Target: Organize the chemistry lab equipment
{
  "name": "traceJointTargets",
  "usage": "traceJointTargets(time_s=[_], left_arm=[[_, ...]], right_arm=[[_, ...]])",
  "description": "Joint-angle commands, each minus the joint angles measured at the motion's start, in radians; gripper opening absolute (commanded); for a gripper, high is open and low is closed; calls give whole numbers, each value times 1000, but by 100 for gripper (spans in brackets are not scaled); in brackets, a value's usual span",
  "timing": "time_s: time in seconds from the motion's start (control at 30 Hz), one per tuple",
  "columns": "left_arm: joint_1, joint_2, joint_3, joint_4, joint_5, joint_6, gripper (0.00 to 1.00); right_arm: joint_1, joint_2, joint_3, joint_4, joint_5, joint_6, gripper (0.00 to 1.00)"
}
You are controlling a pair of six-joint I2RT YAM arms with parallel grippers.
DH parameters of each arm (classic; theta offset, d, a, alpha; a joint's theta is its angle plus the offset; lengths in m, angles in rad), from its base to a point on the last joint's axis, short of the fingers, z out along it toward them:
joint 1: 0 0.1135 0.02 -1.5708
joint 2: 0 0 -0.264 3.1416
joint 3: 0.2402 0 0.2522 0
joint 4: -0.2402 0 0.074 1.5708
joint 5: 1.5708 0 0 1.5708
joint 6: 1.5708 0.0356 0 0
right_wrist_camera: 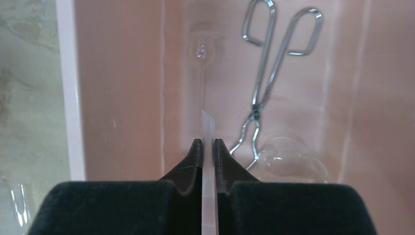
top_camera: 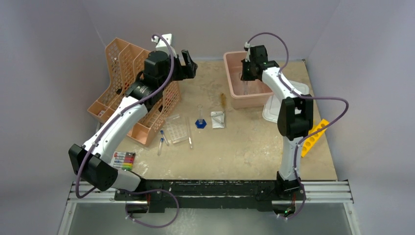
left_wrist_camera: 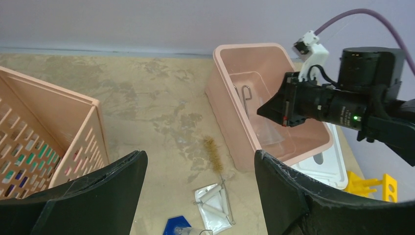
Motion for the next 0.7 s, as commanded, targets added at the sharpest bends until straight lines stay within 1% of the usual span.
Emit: traceJointTargets(time_s=[0.0, 0.13, 0.3, 0.53, 0.6, 0.67], left_arm=[[5, 18, 50, 69, 42, -5, 80], [5, 37, 67, 62, 35, 3, 80], [5, 58, 80, 62, 35, 5, 80], [5, 69, 88, 58, 38, 3, 80], [5, 68, 89, 56, 39, 1, 80], [5, 66, 88, 55, 41, -1, 80]], right_arm=[[7, -11, 11, 58, -116, 5, 4], [6, 31, 16, 20, -134, 27, 5], [7, 64, -10, 20, -124, 25, 8], [8, 95, -20, 41, -125, 52, 10], [8, 96, -24, 42, -125, 58, 15], [8, 92, -25, 40, -122, 70, 27]])
